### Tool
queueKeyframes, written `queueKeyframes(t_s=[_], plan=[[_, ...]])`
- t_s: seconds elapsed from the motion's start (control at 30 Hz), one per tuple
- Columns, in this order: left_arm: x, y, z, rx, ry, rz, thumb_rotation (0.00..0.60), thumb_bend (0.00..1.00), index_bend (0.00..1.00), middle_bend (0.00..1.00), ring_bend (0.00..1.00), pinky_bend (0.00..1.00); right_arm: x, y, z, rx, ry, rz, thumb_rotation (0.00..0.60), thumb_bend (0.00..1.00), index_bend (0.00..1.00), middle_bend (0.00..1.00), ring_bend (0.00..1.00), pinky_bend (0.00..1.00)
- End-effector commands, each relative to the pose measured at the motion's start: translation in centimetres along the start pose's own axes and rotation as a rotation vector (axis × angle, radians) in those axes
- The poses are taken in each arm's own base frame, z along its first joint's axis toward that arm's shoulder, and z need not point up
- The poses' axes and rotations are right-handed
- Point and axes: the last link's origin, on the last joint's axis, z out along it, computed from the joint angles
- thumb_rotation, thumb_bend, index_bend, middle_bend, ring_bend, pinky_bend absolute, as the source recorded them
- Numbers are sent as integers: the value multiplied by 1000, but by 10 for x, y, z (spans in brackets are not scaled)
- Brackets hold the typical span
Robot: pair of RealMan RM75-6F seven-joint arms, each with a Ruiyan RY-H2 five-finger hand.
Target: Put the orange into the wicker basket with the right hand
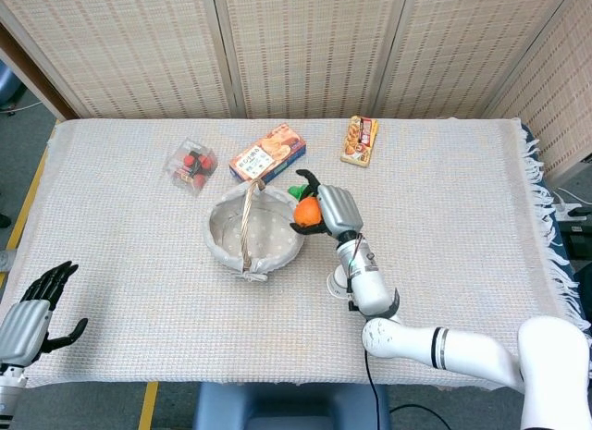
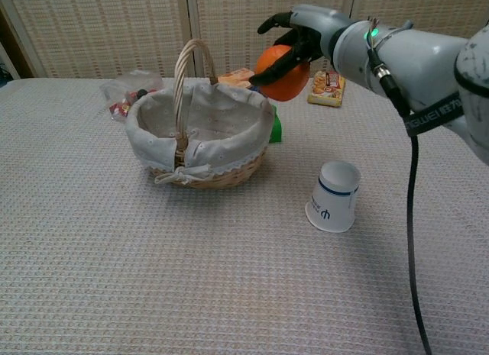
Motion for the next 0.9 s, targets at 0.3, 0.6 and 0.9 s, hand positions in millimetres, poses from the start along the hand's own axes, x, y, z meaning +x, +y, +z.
queueKeyframes(t_s=[0.3,0.6,0.9], plan=[[3,-4,-3,12,4,-11,600,338,0,0,0,104,-40,-42,-10,62,-32,-82,600,323,216,656,564,813],[4,-6,-5,15,3,-14,600,339,0,0,0,105,-55,-36,-9,39,-95,-168,600,133,0,0,0,327],[3,-4,-4,9,-3,-8,600,338,0,0,0,104,-45,-38,-7,46,-56,-157,600,101,0,0,0,285]])
